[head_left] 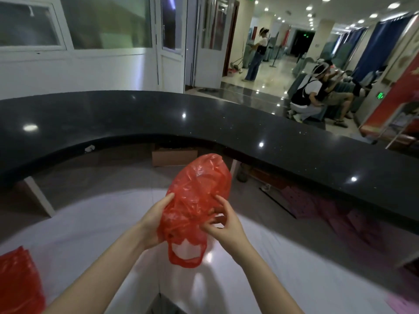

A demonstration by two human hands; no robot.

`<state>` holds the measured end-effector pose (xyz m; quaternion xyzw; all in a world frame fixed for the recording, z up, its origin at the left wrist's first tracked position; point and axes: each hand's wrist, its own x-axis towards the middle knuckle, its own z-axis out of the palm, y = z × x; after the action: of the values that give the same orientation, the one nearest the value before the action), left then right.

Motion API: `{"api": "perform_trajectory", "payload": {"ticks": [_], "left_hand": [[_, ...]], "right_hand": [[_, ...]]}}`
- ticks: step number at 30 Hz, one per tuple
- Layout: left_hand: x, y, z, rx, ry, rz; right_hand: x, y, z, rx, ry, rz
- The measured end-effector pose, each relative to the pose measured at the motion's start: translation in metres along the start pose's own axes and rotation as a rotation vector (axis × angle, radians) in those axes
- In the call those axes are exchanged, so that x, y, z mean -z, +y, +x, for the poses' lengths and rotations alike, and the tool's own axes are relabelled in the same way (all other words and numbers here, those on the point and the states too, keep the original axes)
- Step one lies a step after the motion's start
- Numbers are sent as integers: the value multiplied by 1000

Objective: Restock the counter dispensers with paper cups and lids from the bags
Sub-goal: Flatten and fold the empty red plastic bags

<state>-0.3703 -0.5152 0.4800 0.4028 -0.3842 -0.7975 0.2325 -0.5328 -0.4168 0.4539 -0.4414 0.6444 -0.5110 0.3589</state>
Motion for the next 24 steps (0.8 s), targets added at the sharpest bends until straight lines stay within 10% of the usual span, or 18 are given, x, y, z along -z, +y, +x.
{"api": "perform_trajectory", "payload": {"ticks": [11,17,24], "left_hand": [[35,-4,-41,25,-165,-167],[83,5,-57,-96,0,-288],[168,16,-82,-205,429,-80]], "right_hand": [[-57,-31,-22,-24,-277,-48],[-77,-26,-3,126,-87,-369],[-69,-33,28,-59,118,-36]]}}
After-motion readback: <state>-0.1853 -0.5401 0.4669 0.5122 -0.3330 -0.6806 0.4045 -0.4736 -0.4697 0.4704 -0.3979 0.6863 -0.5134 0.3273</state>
